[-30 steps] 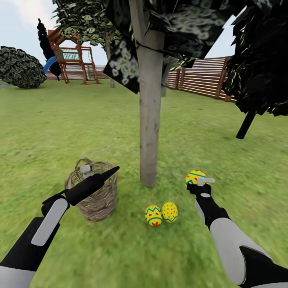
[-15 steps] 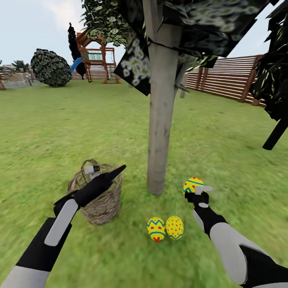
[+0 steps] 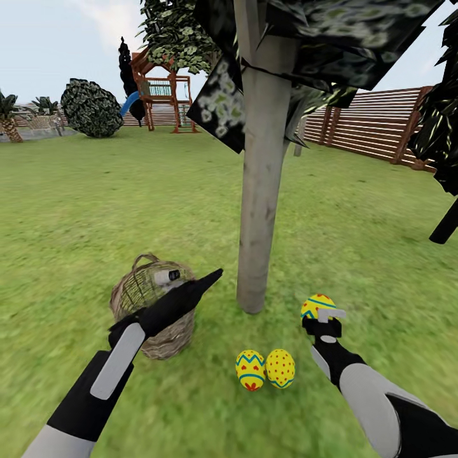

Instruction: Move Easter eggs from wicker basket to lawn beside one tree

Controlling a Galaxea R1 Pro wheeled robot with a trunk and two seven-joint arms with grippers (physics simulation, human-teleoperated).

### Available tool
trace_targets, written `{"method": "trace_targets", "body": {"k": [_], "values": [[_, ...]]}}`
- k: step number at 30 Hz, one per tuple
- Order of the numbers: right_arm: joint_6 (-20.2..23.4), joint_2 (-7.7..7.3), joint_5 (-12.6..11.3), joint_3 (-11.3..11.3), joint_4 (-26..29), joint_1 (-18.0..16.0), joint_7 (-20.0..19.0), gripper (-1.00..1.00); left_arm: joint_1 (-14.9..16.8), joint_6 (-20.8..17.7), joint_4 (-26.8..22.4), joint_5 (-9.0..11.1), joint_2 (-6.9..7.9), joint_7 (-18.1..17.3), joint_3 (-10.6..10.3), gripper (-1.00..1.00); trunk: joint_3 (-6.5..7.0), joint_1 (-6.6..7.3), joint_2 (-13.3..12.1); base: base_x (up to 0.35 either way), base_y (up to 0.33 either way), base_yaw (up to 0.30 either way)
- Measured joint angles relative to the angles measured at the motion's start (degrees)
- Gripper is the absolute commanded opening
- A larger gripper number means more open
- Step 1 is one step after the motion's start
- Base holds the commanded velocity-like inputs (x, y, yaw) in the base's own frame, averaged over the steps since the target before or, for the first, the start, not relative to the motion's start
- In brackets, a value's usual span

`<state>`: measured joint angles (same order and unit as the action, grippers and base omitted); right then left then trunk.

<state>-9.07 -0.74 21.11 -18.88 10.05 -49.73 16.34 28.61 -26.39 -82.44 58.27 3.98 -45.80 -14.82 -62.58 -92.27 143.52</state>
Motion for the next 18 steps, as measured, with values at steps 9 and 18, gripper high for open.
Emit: {"method": "trace_targets", "body": {"k": [9, 18], "values": [[0.15, -1.40, 0.46, 0.07, -7.03, 2.99, 0.25, -1.00, 0.00, 0.05, -0.09, -0.08, -0.52, 0.04, -1.90, 1.00, -1.10, -0.13, 0.06, 0.000, 0.000, 0.000], [-3.11, -1.39, 0.53, 0.18, -7.48, 5.91, 0.02, -1.00, 0.00, -0.02, -0.10, -0.09, -2.20, 0.04, -2.79, 1.00, -3.10, -0.36, 0.19, 0.000, 0.000, 0.000]]}}
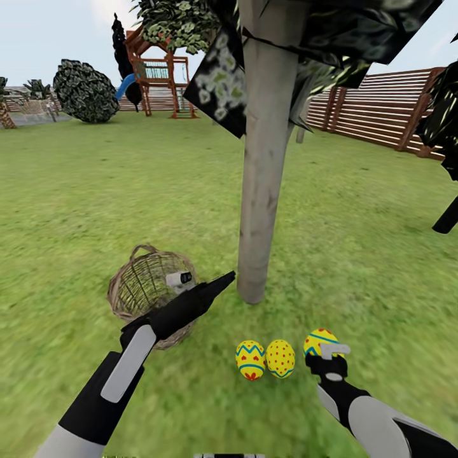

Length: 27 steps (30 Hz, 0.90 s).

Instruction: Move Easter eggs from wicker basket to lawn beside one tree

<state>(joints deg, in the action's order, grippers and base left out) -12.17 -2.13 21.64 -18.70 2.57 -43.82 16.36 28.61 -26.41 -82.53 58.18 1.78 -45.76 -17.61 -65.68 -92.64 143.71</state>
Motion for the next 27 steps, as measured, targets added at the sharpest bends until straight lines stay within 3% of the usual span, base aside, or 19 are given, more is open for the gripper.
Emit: {"method": "trace_targets", "body": {"k": [3, 9, 15, 19, 23, 27], "values": [[-0.52, -0.14, 0.08, 0.00, 0.37, 0.01, 0.36, -1.00, 0.00, 0.06, 0.00, -0.17, -0.76, 0.36, -2.20, 1.00, -0.66, -0.08, 0.04, 0.000, 0.000, 0.000], [-0.52, -0.22, 0.11, 0.02, 0.43, 0.01, 0.47, -1.00, 0.00, 0.08, 0.08, -0.16, -1.11, 0.01, -2.54, 1.00, -0.67, -0.07, 0.04, 0.023, -0.015, 0.000], [-0.77, -0.23, 0.04, 0.02, 0.59, 0.01, 0.58, -1.00, 0.00, 0.00, 0.05, -0.15, -1.20, 0.06, -3.38, 1.00, -0.67, -0.05, 0.05, 0.216, -0.217, 0.001], [-0.78, -0.02, 0.04, 0.01, 0.52, 0.01, 0.64, -1.00, -0.01, 0.17, 0.05, -0.16, -1.20, 0.03, -3.49, 1.00, -0.67, -0.07, 0.04, 0.114, -0.111, 0.226], [-0.79, -0.02, 0.03, 0.00, 0.52, 0.01, 0.65, -1.00, -0.01, 3.89, 0.07, -0.06, -1.12, 0.03, -5.88, 1.00, -0.67, -0.07, 0.04, 0.005, -0.005, 0.181], [-0.79, -0.04, 0.03, -0.01, 0.52, 0.02, 0.58, -1.00, 0.00, 4.47, 0.02, 0.07, -1.12, -0.02, -6.53, 1.00, -0.89, -0.10, 0.05, 0.000, 0.000, 0.010]]}}
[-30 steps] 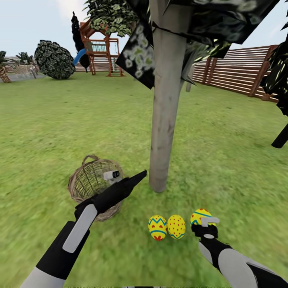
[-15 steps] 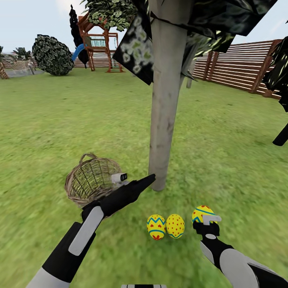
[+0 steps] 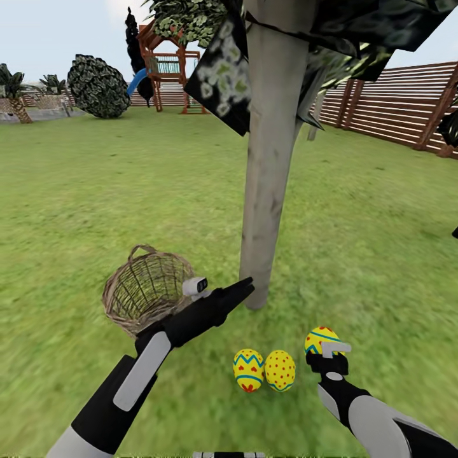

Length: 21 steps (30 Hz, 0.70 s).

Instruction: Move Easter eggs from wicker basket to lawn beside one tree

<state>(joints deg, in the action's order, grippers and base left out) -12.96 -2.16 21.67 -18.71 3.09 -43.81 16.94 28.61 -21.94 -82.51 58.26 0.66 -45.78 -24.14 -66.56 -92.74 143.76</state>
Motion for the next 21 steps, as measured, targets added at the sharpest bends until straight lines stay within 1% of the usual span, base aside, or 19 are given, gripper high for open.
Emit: {"method": "trace_targets", "body": {"k": [6, 11, 21], "values": [[0.10, 0.04, 0.00, 0.00, -0.06, 0.02, -0.02, -1.00, 0.00, 0.03, -0.02, -0.12, -0.08, 0.05, -0.20, 1.00, -1.33, -0.16, 0.08, 0.000, 0.000, 0.000], [0.31, 0.05, 0.09, 0.00, -0.16, 0.02, -0.02, -1.00, 0.00, 0.03, -0.02, -0.24, -0.09, 0.10, -0.77, 1.00, -2.44, -0.28, 0.15, 0.000, 0.000, 0.000], [0.40, 0.23, 0.09, 0.07, -0.17, 0.00, -0.11, -1.00, 0.00, 0.03, -0.02, -0.24, -0.10, 0.37, -0.85, 1.00, -4.66, -0.54, 0.28, 0.000, 0.000, 0.000]]}}
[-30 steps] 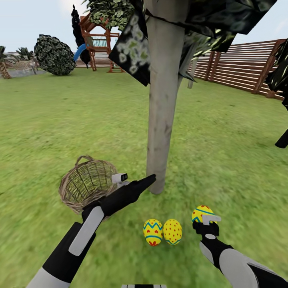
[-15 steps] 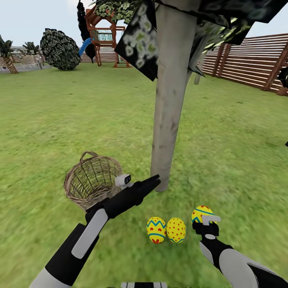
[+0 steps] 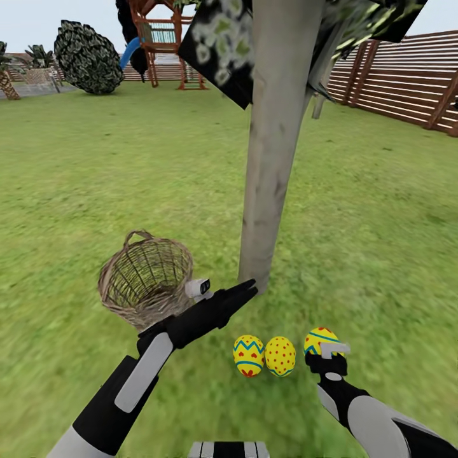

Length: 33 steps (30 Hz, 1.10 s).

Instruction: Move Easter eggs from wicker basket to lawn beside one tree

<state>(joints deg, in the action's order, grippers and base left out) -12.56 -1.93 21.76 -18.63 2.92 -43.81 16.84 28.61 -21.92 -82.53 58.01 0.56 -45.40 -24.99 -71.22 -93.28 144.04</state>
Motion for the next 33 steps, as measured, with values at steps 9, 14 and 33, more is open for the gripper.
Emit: {"method": "trace_targets", "body": {"k": [9, 14, 33], "values": [[4.97, -0.12, -0.73, -0.16, 0.35, -3.14, 0.28, -1.00, 0.00, 0.00, -0.03, 0.00, -0.07, 0.11, -1.26, 1.00, -1.99, -0.23, 0.12, 0.000, 0.000, 0.000], [4.04, 0.16, -0.68, -0.35, 0.28, -3.86, 0.28, -1.00, 0.00, 0.00, -0.02, 0.00, -0.07, 0.11, -1.26, 1.00, -3.10, -0.36, 0.19, 0.000, 0.000, 0.000], [3.12, -0.08, -0.64, -0.39, 0.44, -3.87, 0.17, -1.00, 0.00, 0.00, 0.03, 0.01, -0.03, -0.29, -1.33, 1.00, -5.99, -0.68, 0.37, 0.012, 0.000, 0.000]]}}
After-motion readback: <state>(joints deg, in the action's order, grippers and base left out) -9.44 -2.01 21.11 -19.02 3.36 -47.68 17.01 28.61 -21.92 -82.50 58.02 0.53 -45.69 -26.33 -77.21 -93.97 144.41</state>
